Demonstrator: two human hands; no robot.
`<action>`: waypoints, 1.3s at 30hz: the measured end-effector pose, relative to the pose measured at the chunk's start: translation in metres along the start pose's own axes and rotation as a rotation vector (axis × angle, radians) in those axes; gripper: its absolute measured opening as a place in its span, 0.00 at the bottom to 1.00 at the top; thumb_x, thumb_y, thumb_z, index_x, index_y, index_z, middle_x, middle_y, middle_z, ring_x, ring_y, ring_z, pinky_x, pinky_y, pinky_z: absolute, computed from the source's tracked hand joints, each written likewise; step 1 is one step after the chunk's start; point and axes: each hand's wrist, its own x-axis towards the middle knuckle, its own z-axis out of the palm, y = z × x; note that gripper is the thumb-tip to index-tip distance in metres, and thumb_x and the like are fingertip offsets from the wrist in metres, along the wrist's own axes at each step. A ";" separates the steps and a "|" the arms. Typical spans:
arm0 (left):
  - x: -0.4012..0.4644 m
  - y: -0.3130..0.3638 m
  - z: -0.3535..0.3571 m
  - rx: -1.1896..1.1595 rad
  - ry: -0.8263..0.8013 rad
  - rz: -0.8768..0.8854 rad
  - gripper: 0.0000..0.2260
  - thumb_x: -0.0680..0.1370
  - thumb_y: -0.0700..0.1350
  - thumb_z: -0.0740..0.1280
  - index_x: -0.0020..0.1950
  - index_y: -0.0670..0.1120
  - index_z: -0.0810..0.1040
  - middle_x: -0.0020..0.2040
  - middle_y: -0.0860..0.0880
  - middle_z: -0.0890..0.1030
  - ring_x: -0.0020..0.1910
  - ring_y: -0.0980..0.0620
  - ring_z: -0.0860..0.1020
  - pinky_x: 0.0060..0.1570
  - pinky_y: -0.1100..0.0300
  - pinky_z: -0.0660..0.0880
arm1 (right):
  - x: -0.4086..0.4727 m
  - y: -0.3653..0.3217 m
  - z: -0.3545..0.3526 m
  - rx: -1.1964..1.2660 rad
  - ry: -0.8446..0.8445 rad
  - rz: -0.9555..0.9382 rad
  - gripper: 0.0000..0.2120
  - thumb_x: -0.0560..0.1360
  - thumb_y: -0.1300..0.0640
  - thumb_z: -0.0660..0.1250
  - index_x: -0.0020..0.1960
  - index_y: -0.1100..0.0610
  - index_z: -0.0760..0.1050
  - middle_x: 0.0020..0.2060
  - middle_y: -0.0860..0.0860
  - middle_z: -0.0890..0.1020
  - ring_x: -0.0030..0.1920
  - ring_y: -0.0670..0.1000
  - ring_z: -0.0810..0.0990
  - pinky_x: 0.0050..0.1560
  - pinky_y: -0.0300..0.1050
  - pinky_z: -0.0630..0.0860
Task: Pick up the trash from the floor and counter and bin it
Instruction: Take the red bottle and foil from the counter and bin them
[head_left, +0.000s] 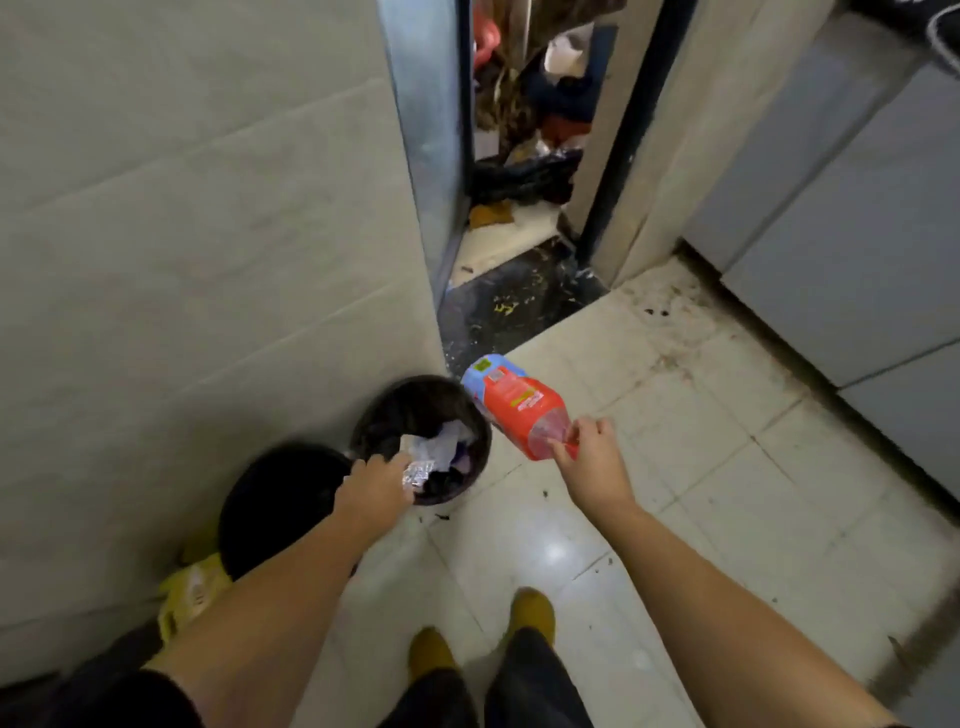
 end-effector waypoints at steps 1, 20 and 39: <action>0.017 -0.006 0.015 -0.027 -0.021 -0.012 0.18 0.77 0.47 0.61 0.67 0.48 0.68 0.62 0.40 0.74 0.62 0.36 0.71 0.59 0.45 0.71 | 0.013 0.001 0.020 -0.001 -0.012 0.001 0.15 0.77 0.54 0.66 0.57 0.64 0.71 0.58 0.60 0.70 0.48 0.62 0.78 0.51 0.49 0.74; 0.306 -0.039 0.252 -0.275 -0.039 -0.068 0.31 0.75 0.55 0.67 0.75 0.53 0.59 0.74 0.43 0.62 0.74 0.40 0.58 0.69 0.39 0.62 | 0.186 0.097 0.246 0.052 -0.057 -0.190 0.08 0.76 0.56 0.68 0.45 0.56 0.68 0.49 0.49 0.68 0.39 0.39 0.72 0.39 0.20 0.70; 0.118 -0.227 0.337 -0.129 -0.139 -0.244 0.21 0.82 0.50 0.53 0.75 0.47 0.60 0.72 0.46 0.68 0.72 0.45 0.65 0.76 0.45 0.50 | 0.107 -0.092 0.394 -0.309 -0.537 -0.870 0.09 0.76 0.61 0.66 0.53 0.65 0.72 0.60 0.60 0.69 0.53 0.56 0.76 0.55 0.44 0.74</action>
